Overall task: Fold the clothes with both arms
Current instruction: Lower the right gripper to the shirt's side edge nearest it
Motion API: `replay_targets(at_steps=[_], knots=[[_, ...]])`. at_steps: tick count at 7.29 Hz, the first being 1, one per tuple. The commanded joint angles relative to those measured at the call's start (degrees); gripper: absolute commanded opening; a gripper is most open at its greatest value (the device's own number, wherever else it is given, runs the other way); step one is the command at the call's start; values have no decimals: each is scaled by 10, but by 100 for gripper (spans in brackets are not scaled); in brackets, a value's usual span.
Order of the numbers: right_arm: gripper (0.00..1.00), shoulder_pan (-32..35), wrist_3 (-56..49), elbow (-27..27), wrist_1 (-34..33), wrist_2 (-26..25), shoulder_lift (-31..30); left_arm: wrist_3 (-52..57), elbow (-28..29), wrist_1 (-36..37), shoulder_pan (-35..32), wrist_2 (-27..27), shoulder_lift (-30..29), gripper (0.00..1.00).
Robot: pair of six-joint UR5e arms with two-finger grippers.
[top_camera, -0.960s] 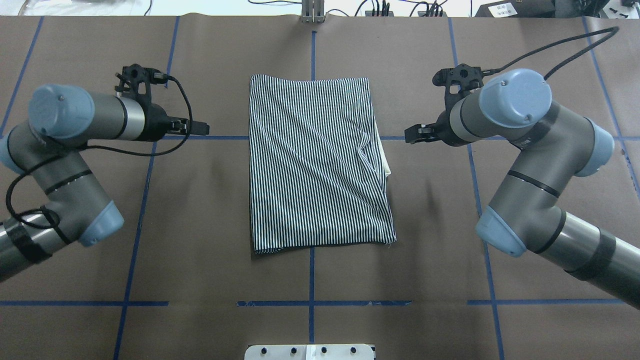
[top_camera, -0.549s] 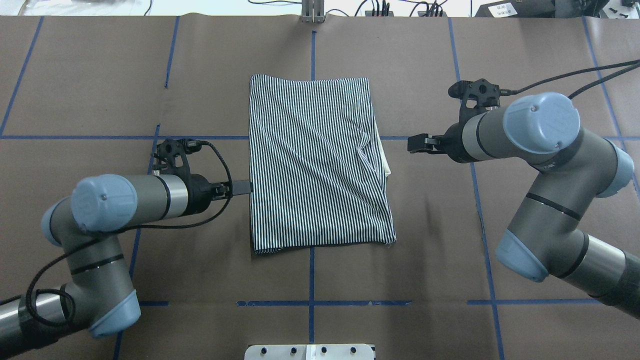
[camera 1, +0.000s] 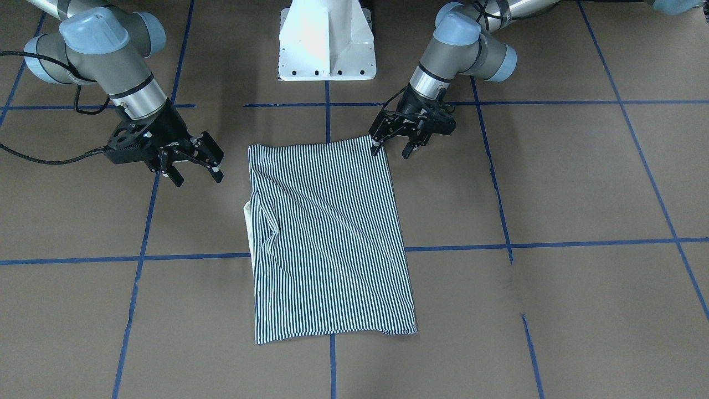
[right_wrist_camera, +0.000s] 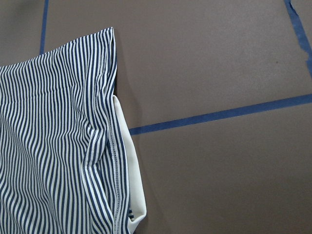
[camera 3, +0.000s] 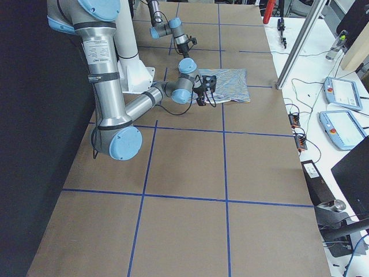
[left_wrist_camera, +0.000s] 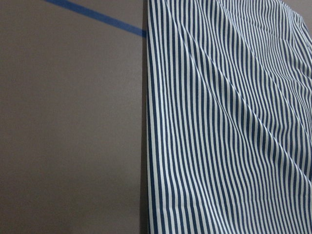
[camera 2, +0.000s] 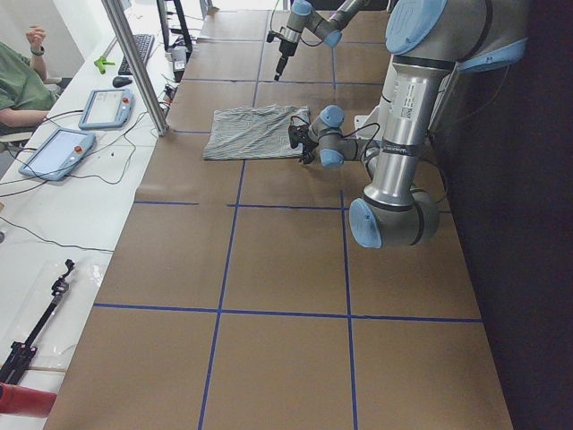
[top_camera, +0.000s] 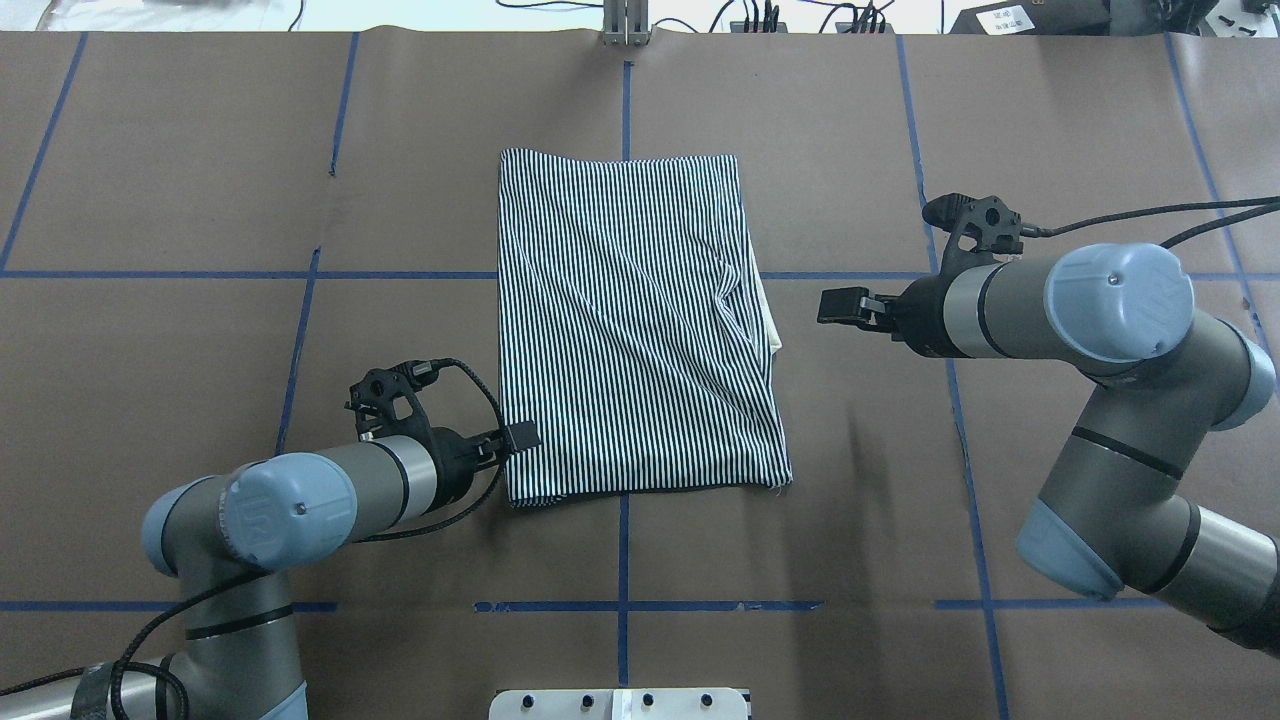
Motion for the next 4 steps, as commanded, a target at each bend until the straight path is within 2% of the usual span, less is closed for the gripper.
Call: replay_targets(at_steps=[1,4], knots=[[100,-1,2,0,1,-1,-1,-53,-1,10,21,21,-6,33],[100,-1,3,1,1,-1,-2,-55,-2,11,28,21,-6,36]])
